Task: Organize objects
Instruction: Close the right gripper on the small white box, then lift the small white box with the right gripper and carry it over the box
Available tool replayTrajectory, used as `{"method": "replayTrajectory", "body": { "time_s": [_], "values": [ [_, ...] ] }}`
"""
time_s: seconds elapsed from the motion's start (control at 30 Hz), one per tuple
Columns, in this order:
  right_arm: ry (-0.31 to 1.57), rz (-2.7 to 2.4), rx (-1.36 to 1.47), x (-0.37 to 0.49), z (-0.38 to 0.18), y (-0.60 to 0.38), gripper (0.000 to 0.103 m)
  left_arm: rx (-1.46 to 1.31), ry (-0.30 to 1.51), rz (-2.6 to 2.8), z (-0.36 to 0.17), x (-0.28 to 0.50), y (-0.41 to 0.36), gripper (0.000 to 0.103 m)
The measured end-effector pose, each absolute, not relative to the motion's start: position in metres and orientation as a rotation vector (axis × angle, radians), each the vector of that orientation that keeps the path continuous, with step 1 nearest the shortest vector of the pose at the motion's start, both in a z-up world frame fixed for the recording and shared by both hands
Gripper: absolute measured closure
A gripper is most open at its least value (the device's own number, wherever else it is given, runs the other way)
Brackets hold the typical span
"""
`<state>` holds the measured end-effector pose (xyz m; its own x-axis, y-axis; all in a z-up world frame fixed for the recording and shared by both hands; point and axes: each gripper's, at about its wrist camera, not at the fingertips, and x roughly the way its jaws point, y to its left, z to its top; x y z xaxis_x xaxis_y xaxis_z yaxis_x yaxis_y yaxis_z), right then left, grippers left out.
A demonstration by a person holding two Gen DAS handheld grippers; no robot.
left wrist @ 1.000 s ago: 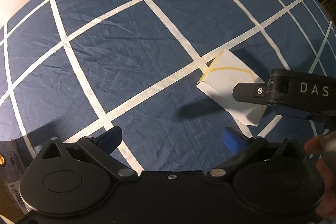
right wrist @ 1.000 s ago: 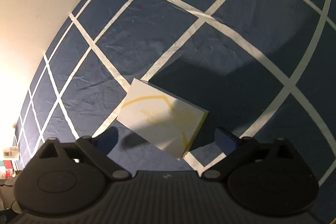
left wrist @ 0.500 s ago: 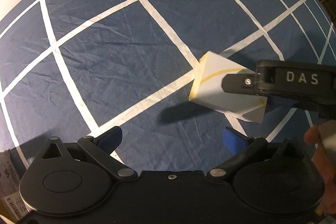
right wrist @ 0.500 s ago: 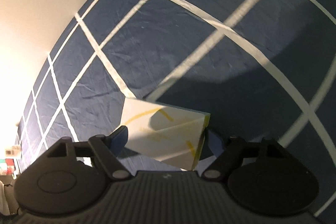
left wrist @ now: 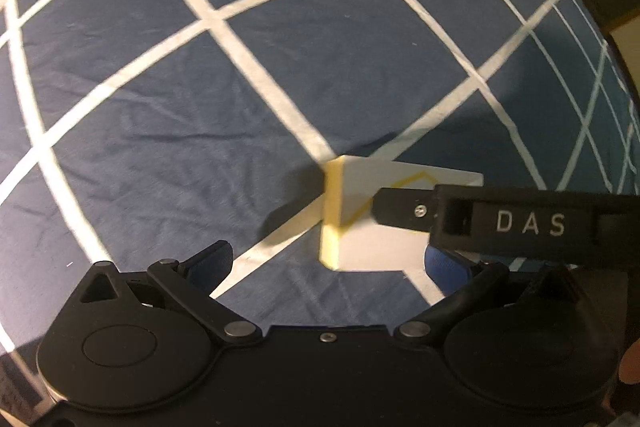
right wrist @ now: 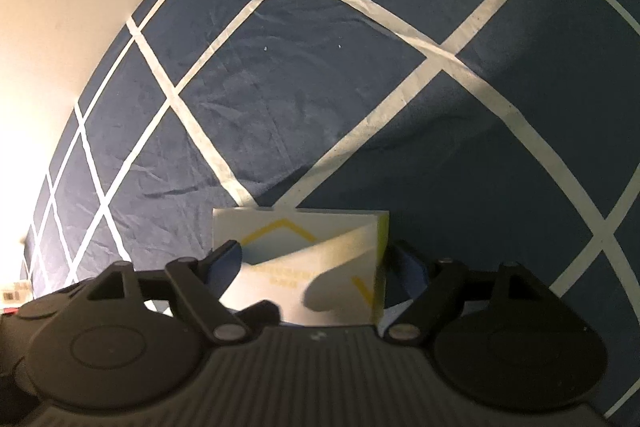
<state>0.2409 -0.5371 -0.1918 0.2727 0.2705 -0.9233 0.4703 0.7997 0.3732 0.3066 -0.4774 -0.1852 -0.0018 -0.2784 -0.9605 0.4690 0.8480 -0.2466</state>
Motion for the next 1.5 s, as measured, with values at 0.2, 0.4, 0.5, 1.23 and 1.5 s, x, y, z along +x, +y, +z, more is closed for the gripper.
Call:
{"method": "replayTrajectory", "body": {
  "time_s": [0.2,0.4,0.5,1.23,1.5],
  "values": [
    [1.326,-0.136,0.68,0.245,-0.193,-0.539,0.021,0.144,1.49,-0.659,-0.196,0.312,-0.489,0.003],
    [1.341,-0.121,0.674,0.25,-0.195,-0.544,0.02,0.143,1.49,-0.703,-0.196,0.316,-0.494,0.01],
    [1.345,-0.12,0.675,0.251,-0.196,-0.548,0.021,0.104,1.508,-0.738,-0.194,0.316,-0.494,0.027],
    [1.335,-0.035,0.614,0.244,-0.178,-0.539,0.026,0.111,1.471,-0.668,-0.171,0.299,-0.483,0.034],
    [1.309,0.046,0.574,0.236,-0.156,-0.52,0.026,0.084,1.426,-0.6,-0.145,0.281,-0.456,0.034]
  ]
}}
